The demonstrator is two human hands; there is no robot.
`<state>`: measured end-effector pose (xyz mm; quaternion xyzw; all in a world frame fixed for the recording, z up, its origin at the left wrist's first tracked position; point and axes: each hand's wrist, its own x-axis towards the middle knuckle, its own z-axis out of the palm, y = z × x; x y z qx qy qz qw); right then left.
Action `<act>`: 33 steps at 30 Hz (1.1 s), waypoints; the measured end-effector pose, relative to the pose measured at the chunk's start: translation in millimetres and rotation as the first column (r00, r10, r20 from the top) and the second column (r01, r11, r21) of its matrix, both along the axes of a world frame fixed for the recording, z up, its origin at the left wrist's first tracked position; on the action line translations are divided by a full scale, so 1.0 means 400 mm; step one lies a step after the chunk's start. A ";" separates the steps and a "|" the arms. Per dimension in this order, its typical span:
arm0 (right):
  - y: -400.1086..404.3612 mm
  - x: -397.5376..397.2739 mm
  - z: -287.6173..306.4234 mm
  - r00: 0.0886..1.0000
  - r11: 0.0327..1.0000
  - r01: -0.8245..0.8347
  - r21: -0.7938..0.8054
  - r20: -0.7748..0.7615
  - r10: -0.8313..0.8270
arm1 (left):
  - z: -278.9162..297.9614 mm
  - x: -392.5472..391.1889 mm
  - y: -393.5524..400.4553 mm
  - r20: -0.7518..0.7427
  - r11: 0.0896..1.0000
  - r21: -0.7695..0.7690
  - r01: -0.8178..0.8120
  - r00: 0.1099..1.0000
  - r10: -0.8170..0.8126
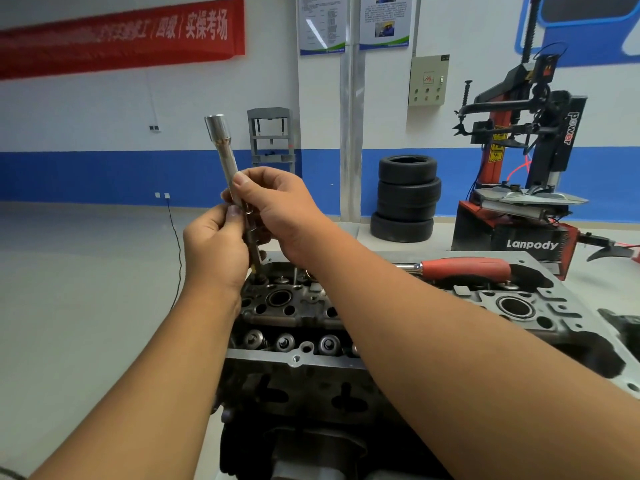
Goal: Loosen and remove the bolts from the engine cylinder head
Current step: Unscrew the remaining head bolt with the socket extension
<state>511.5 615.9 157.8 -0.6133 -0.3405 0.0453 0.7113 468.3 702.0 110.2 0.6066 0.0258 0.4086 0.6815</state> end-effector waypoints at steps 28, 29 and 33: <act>0.002 -0.008 0.003 0.996 0.998 -0.065 0.015 -0.053 0.066 | 0.003 -0.002 -0.005 -0.035 0.997 0.011 0.082 0.996 -0.082; 0.001 -0.010 0.003 0.995 0.997 -0.075 0.015 -0.059 0.076 | 0.003 -0.002 -0.004 -0.041 0.998 0.013 0.057 0.998 -0.057; 0.001 -0.012 -0.002 0.995 0.996 -0.075 0.040 -0.059 0.077 | 0.001 -0.006 -0.002 -0.026 0.998 0.034 -0.046 0.999 0.046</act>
